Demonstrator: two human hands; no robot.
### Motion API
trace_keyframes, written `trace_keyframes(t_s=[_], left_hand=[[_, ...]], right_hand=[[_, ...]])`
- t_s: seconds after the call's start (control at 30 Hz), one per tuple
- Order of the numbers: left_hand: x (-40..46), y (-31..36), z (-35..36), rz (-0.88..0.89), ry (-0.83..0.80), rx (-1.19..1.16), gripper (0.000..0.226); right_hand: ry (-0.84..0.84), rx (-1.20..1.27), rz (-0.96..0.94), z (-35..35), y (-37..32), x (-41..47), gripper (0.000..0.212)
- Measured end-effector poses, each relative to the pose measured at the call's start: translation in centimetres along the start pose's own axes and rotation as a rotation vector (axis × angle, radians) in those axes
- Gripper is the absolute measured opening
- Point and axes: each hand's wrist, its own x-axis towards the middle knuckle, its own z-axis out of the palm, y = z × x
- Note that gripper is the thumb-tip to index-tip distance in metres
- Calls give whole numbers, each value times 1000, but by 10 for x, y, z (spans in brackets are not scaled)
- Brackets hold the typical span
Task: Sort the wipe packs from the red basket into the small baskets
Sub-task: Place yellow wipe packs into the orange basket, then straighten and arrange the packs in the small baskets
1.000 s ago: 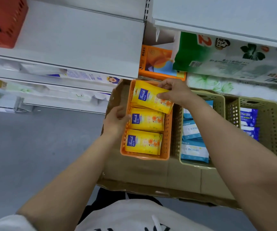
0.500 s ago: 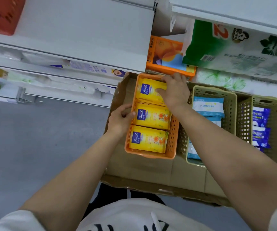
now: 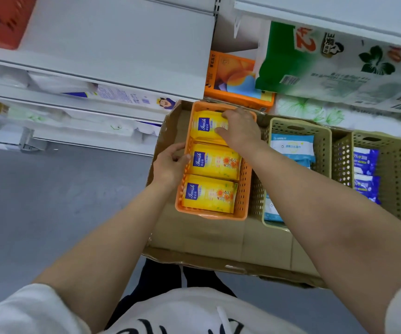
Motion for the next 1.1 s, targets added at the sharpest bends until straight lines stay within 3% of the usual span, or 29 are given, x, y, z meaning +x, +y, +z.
trace_keyframes(t_s=[0.27,0.37,0.6,0.83,1.1], left_hand=[[-27,31,-22,87,57,332,45],[-49,50,-54,195,118,444,43],[-112,82,-151,489,260,737,44],[-163,75,-270,753,312,900,45],[-169,25,-404,774,373,877,44]], right_hand=[[-88,-77,-110,-43,-1,-20,47],[-115,-141,-149,-74,-9,-33,48],[177,-138,-321,-142,-52,-97,34],[503,-77,-416,-143,-144,-183,41],[512,66,-384,-61,-282,-230,38]])
